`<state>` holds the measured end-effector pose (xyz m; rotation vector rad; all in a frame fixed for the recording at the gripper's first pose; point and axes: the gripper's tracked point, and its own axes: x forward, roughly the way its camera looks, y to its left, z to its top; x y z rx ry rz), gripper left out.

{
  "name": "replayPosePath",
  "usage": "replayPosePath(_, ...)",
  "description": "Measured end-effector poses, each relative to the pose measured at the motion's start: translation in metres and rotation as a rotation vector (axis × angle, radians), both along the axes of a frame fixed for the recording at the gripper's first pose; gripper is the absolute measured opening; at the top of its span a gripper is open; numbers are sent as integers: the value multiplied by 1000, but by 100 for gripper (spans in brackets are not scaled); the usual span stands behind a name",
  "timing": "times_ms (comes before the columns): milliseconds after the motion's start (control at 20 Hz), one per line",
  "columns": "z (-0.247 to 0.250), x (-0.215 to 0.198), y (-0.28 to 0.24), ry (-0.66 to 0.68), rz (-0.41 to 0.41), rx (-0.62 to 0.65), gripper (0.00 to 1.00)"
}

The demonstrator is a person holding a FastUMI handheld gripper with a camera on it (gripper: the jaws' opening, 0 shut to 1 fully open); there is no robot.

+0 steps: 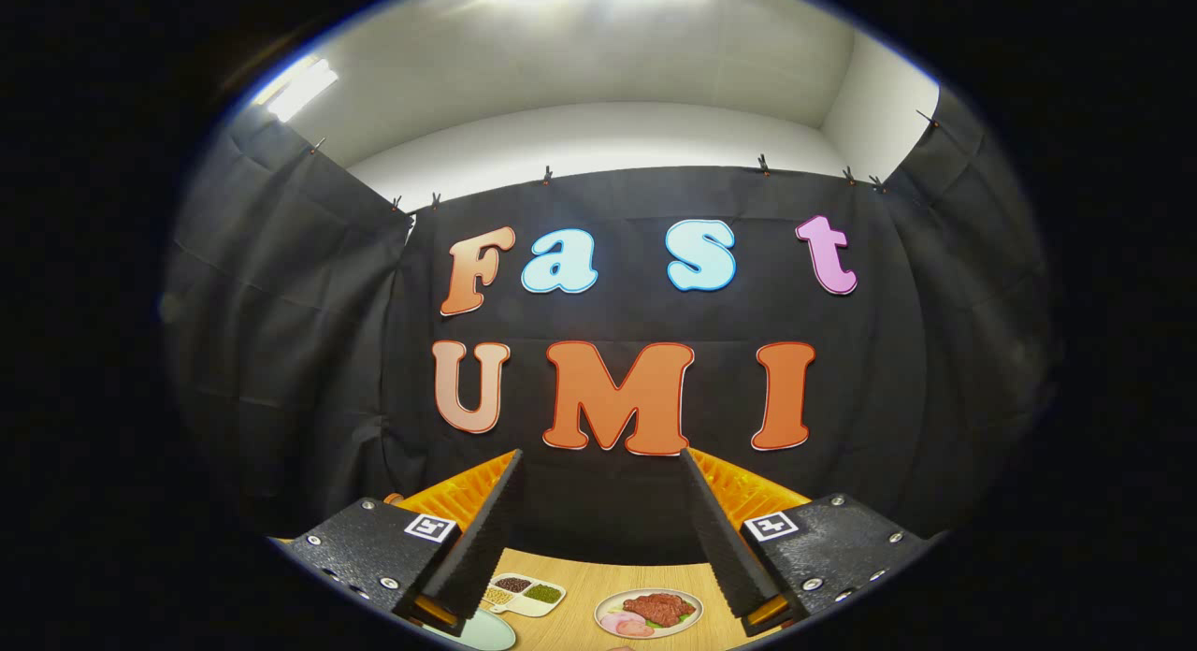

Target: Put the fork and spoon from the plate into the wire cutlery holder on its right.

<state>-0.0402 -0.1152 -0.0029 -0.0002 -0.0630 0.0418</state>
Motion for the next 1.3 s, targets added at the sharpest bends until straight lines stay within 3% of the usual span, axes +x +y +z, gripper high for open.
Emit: replayPosePath(1300, -42, -63, -51, 111, 12, 22, 96)
